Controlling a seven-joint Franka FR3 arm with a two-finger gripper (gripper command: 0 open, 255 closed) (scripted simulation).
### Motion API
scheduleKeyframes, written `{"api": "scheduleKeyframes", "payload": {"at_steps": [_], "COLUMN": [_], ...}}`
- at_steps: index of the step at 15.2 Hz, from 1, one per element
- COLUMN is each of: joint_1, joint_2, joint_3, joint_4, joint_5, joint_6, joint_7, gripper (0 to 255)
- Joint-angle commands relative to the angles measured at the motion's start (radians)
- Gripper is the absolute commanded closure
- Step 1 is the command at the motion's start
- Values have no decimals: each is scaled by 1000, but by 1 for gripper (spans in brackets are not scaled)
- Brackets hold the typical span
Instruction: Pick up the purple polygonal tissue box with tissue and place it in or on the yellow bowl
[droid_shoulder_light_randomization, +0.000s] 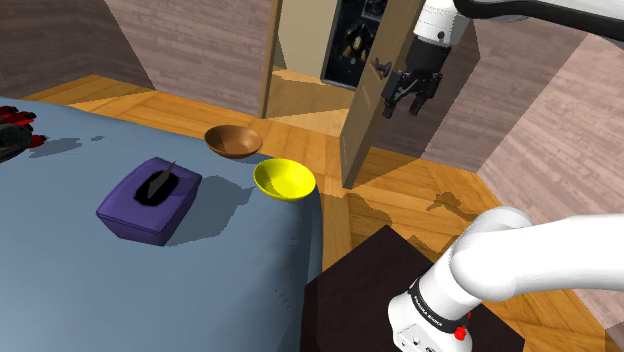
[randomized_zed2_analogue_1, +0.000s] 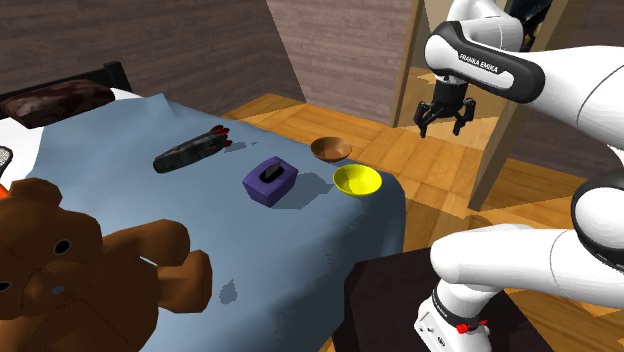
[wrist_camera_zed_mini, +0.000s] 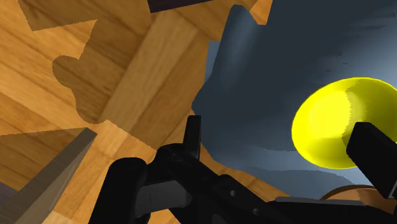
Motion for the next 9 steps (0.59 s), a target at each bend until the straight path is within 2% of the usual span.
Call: {"api": "scheduleKeyframes", "payload": {"at_steps": [1,9], "joint_1": [0,34], "joint_2": [0,-14], "joint_3": [0,146], "joint_4": [0,-121], "joint_5": [0,158], "joint_6": [0,131], "joint_7": [0,260], "gripper": [0,0]}}
